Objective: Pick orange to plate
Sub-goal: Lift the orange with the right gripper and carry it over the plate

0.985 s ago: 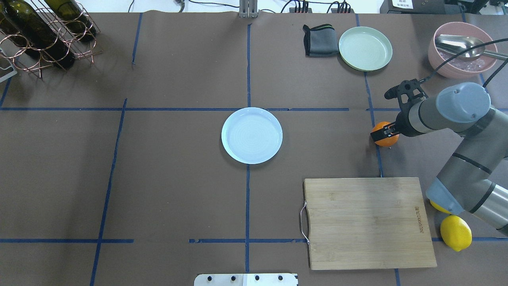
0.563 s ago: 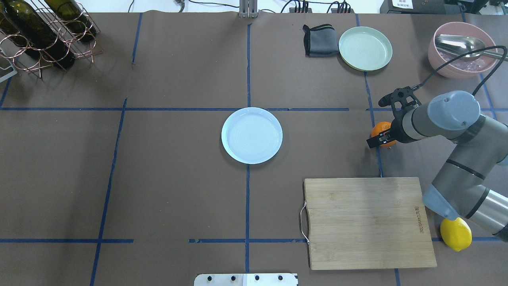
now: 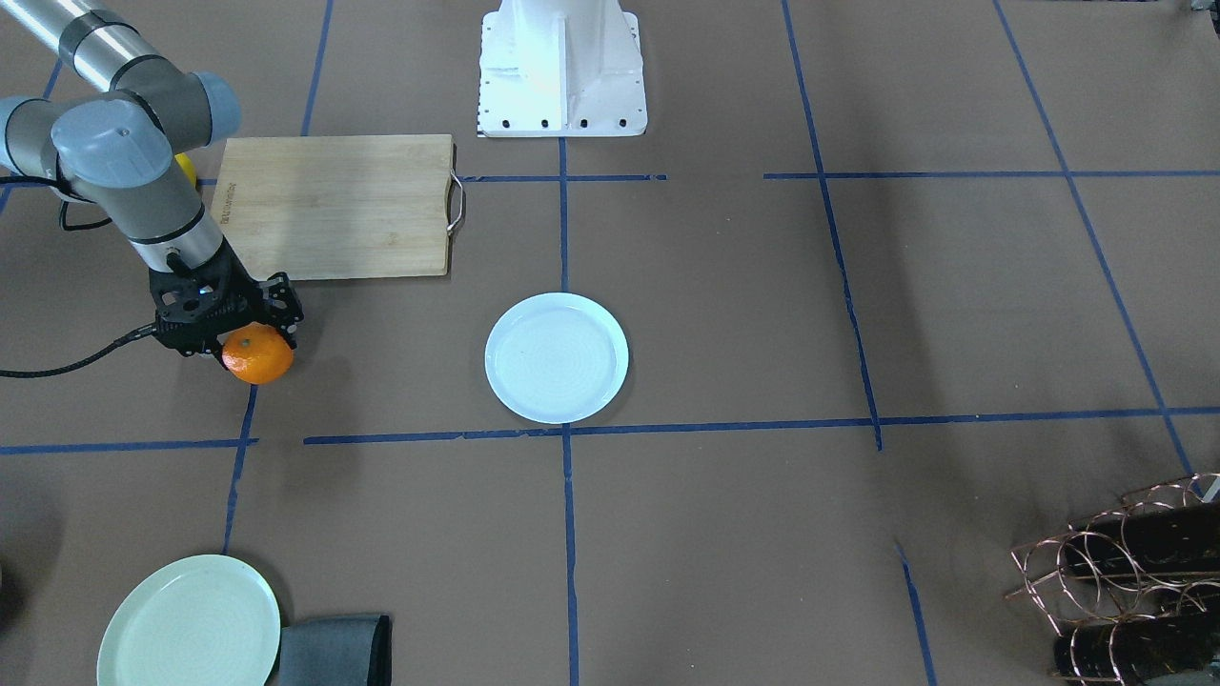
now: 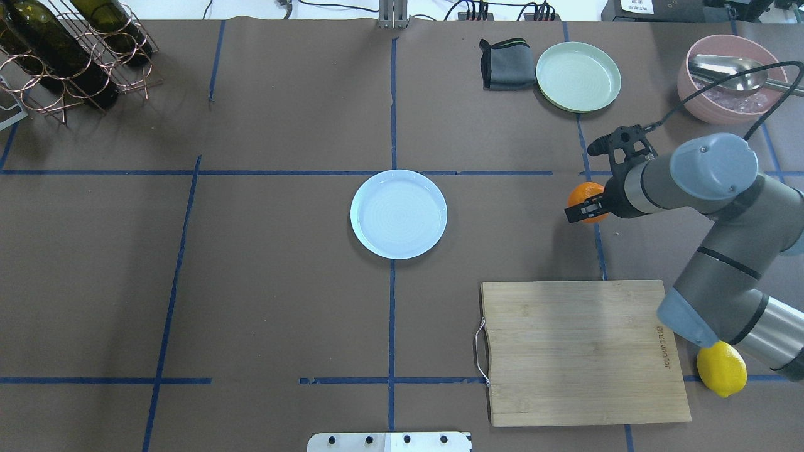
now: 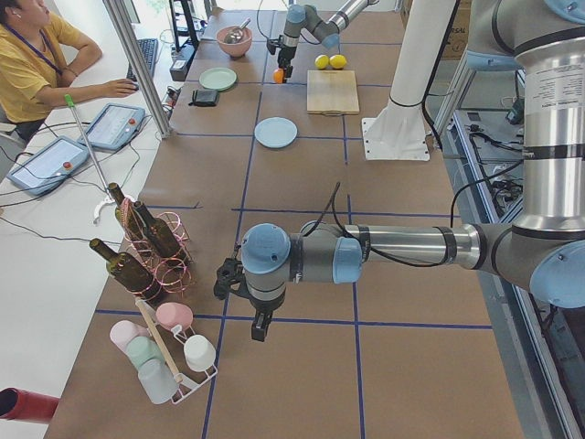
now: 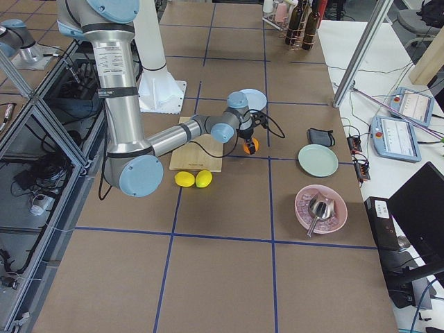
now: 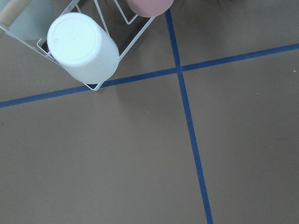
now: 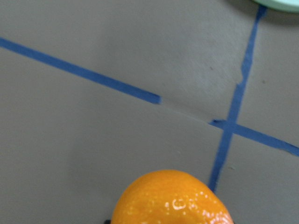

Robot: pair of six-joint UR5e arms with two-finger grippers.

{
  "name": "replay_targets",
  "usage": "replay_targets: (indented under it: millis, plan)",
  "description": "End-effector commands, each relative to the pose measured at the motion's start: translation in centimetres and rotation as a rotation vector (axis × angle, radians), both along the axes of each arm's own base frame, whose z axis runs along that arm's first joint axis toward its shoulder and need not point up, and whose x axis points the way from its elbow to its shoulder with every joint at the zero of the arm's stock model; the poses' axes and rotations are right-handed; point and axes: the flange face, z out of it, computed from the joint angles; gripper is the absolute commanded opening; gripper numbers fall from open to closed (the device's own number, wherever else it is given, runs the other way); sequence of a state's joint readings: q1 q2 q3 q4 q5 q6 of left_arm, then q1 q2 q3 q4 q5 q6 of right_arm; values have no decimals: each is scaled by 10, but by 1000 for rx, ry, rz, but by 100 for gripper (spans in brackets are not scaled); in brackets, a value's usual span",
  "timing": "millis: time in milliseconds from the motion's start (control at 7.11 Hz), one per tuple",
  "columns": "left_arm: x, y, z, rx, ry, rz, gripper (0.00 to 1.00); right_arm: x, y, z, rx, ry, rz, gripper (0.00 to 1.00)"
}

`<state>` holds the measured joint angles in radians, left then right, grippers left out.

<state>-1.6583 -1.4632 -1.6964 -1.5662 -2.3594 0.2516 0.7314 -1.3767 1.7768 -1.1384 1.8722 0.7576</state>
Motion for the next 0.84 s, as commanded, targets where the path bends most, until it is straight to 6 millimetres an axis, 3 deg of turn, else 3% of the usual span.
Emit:
replay_targets:
  millis: [0, 141, 281, 422, 563, 704]
  plan:
    - [0, 0, 0, 0, 5, -1, 100, -57, -5, -154, -112, -50, 57, 8]
    - [0, -2, -1, 0, 4, -2, 100, -101, 1, -219, -145, -55, 89, 8]
    - [0, -1, -2, 1, 6, -3, 100, -144, -4, -249, -150, -50, 116, 8]
    - [0, -1, -2, 1, 6, -3, 100, -188, -14, -262, -151, -8, 143, 9]
    - [0, -1, -2, 1, 6, -3, 100, -224, -12, -257, -142, 43, 150, 10]
    - [0, -1, -2, 1, 6, -3, 100, -246, -12, -253, -167, 69, 180, 12]
